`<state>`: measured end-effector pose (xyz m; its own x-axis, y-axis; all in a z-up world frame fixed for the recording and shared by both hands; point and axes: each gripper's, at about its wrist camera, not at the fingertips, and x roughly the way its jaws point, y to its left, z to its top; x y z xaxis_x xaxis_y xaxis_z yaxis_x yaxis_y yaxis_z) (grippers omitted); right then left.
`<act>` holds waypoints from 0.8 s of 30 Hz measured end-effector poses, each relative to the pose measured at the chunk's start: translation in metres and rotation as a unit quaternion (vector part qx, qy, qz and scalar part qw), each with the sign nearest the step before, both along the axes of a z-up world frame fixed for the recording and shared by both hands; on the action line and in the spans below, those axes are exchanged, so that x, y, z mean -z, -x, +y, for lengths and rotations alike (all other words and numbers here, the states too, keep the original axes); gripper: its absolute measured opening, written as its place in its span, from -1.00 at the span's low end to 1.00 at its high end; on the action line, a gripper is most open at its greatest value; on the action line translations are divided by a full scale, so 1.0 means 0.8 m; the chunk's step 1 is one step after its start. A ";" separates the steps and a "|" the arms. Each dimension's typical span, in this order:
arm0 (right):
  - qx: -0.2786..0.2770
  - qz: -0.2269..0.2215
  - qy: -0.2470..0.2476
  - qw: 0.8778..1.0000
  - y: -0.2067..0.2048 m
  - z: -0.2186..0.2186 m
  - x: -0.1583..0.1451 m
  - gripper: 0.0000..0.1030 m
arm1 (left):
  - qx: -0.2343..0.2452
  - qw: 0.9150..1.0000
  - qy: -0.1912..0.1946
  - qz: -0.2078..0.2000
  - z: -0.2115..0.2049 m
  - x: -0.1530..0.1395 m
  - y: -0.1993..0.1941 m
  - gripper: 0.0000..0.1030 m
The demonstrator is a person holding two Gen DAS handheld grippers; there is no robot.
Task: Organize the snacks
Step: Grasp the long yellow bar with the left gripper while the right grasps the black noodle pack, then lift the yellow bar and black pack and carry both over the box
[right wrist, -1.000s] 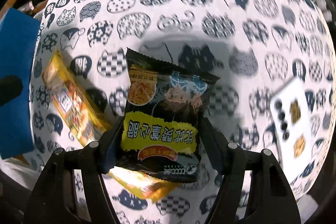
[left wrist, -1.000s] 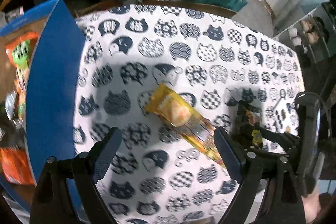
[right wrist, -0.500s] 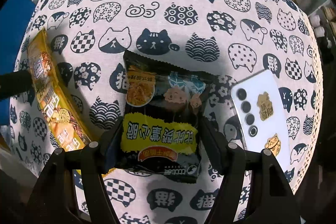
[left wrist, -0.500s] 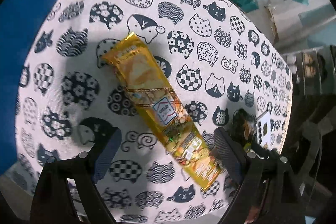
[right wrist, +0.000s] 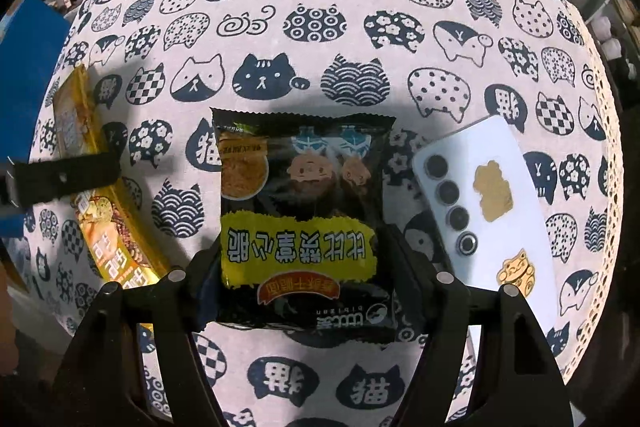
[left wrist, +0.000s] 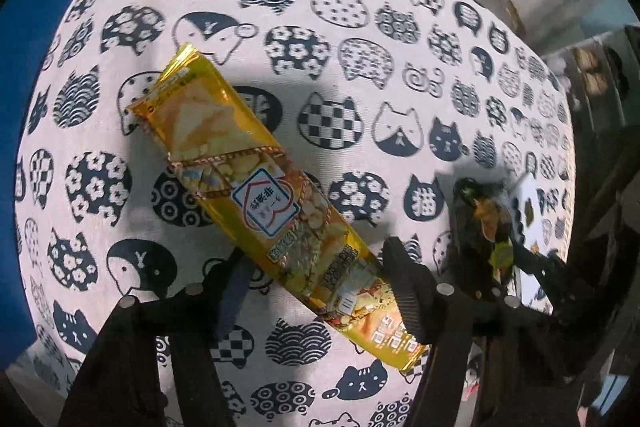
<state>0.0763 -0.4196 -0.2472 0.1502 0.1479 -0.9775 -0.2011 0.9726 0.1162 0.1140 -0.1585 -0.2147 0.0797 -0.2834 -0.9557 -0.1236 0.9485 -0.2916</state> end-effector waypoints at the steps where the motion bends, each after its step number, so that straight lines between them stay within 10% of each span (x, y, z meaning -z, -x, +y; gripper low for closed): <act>1: -0.001 -0.001 0.000 1.000 -0.001 -0.002 0.000 0.34 | 0.005 1.000 0.006 -0.002 0.000 -0.001 0.000 0.11; 10: -0.013 -0.006 0.006 1.000 -0.001 0.034 -0.027 0.15 | 0.061 0.998 -0.013 -0.026 0.003 -0.018 0.004 -0.36; 24: -0.015 -0.020 0.029 0.999 0.005 0.101 -0.090 0.13 | 0.124 0.984 -0.074 -0.101 0.013 -0.060 0.023 -0.39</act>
